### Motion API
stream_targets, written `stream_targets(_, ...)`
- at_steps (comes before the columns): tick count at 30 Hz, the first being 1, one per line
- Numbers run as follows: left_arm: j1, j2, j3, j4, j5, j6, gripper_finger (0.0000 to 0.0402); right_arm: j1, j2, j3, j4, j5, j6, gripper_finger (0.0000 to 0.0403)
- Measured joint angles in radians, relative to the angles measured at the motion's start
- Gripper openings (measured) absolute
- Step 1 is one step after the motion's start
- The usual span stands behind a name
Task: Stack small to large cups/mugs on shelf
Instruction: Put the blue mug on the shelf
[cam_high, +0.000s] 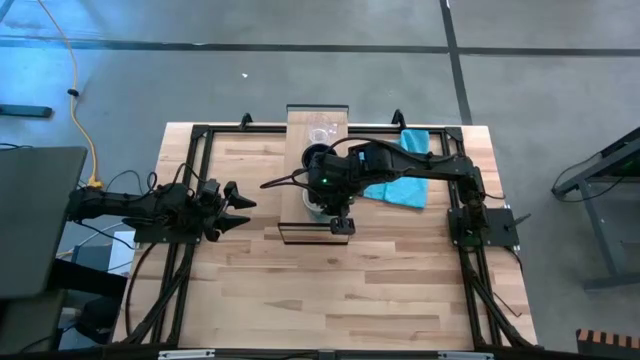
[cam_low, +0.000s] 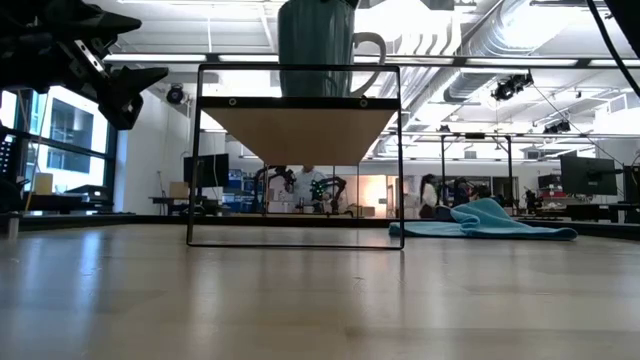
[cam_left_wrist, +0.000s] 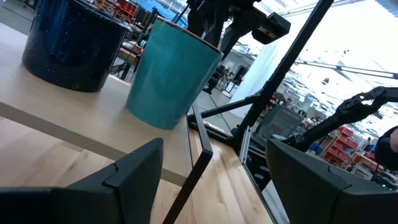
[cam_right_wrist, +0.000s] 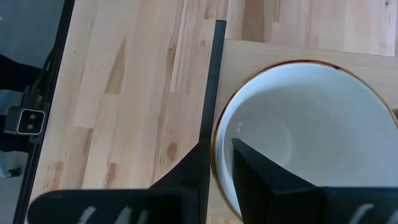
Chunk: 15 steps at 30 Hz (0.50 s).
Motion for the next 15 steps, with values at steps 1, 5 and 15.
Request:
stream_targets(1,0.000,0.000,0.000,0.000,0.000,0.000,0.0271,0.000,0.001,0.000,0.000,0.000,0.000,0.0055)
stream_targets(5,0.000,0.000,0.000,0.000,0.000,0.000,0.0271,0.000,0.006,0.000,0.006,-0.001,-0.002,0.0055)
stream_targets(15,0.000,0.000,0.000,0.000,0.000,0.000,0.0271,0.000,0.006,0.000,0.027,-0.012,-0.006,0.0055)
